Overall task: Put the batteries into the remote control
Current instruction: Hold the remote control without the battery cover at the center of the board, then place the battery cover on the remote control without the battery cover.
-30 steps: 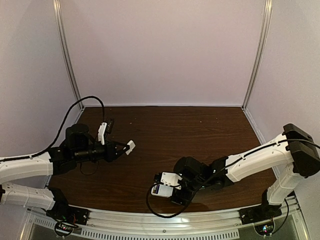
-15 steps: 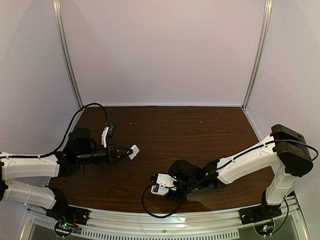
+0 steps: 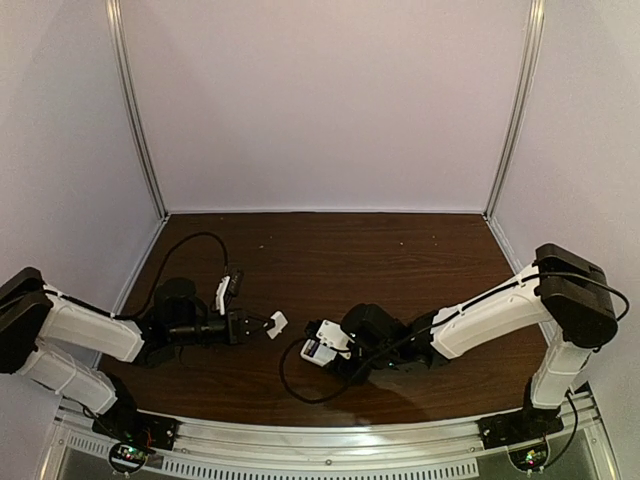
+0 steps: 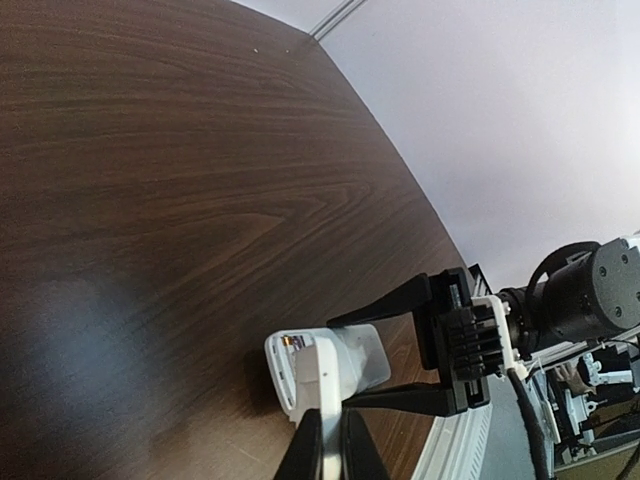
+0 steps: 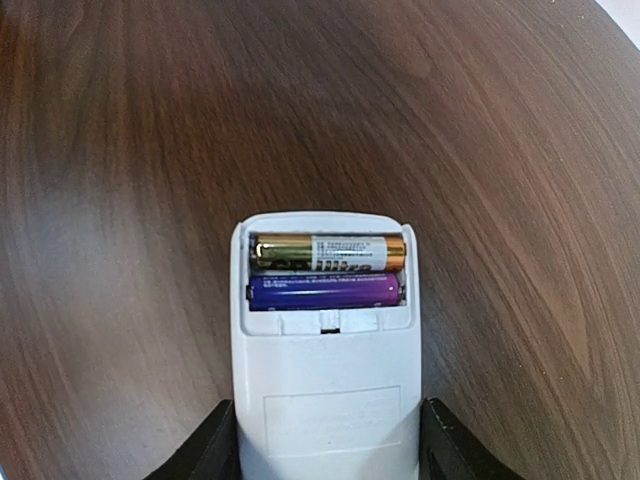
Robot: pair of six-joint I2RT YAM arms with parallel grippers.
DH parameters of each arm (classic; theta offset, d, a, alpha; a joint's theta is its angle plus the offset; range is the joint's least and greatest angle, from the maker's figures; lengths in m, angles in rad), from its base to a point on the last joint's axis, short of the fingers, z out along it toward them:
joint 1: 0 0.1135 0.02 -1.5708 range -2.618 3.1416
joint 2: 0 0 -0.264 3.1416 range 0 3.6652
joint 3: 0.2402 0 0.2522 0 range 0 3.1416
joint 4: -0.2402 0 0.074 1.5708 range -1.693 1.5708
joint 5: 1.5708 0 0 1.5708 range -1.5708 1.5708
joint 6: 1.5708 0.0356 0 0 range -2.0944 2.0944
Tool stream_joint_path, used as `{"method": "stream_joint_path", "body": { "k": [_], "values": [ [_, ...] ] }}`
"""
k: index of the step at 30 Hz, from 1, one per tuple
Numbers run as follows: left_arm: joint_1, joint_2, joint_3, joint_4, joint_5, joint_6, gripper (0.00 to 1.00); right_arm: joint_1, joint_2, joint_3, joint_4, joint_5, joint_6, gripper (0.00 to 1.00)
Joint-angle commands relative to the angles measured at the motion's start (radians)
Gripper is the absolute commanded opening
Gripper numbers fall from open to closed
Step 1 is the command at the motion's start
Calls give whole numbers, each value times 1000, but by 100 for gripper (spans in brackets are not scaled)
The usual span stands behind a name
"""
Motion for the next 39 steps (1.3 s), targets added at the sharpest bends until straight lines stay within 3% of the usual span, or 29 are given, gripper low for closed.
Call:
{"method": "stream_joint_path", "body": {
  "k": [1, 6, 24, 39],
  "values": [
    [-31, 117, -13, 252, 21, -39, 0, -12, 52, 6, 59, 9, 43, 46],
    [-72, 262, -1, 423, -2, -93, 0, -17, 56, 6, 78, 35, 93, 44],
    [-196, 510, 99, 595, -177, -192, 0, -17, 62, -9, 89, 37, 119, 39],
    [-214, 563, 67, 647, -235, -218, 0, -18, 81, 4, 50, 48, 130, 37]
  ]
}}
